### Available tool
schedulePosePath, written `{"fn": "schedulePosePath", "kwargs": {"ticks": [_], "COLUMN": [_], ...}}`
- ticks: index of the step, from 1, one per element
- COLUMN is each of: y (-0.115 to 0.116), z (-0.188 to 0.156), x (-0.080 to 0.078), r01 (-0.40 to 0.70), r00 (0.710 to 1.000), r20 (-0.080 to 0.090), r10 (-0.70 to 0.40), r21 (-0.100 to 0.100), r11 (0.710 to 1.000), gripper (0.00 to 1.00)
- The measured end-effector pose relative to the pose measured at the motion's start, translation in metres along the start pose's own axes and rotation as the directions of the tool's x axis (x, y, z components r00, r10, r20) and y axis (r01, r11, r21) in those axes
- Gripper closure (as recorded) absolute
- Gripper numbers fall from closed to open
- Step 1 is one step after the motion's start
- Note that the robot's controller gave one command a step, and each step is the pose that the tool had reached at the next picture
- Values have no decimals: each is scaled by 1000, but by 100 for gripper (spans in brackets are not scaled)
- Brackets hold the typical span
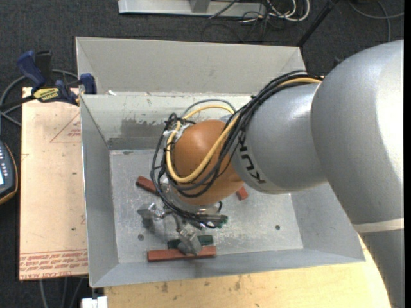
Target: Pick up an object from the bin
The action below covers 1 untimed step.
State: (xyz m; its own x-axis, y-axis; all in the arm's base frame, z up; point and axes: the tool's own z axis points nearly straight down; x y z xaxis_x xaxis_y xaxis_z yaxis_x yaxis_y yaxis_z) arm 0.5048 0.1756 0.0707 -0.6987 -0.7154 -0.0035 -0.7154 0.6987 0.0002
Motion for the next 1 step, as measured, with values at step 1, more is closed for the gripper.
{"fn": "schedulePosePath", "kwargs": {"ticks": [1], "y": [-56], "z": [0], "x": [61], "r01": [149], "r00": [989], "r20": [-4], "r10": [-149], "r21": [0], "r11": [989], "gripper": [0]}}
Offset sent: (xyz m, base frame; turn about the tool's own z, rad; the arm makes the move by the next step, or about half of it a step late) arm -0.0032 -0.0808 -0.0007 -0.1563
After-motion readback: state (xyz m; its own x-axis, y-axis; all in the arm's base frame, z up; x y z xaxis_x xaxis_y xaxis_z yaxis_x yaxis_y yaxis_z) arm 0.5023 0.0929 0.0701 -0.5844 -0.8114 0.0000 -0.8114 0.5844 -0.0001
